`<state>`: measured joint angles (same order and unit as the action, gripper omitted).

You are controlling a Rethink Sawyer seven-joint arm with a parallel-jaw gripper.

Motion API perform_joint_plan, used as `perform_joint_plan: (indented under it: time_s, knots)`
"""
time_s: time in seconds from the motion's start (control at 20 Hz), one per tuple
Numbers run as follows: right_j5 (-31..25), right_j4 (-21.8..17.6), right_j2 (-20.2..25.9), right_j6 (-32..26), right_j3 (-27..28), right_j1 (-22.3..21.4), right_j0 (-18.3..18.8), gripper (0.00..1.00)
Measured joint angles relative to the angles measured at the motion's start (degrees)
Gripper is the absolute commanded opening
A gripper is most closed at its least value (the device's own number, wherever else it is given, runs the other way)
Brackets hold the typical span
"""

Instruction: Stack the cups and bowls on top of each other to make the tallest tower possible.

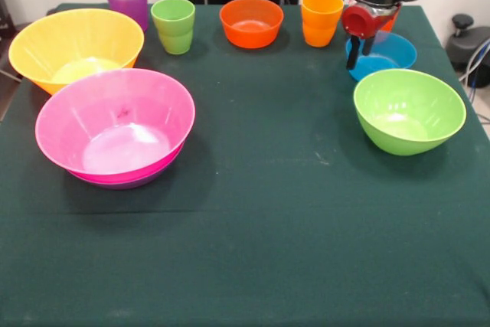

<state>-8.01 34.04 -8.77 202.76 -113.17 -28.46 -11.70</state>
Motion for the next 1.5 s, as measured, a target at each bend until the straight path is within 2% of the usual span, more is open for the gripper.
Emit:
perform_joint_plan:
  time_s: [0.45,1.05,1.35,1.4,1.5]
  knots:
    - [0.66,0.01,0.01,0.00,0.01,0.28,0.00,1.00]
    - [1.07,0.02,-0.29,0.00,0.22,5.67,-1.17,1.00]
    - [1.05,0.02,-1.04,0.00,1.03,6.54,-2.35,1.00]
    - [1.06,0.04,-1.28,0.00,1.39,6.59,-2.99,0.00]
    - [0.91,0.04,-1.26,0.00,1.56,6.55,-3.11,0.00]
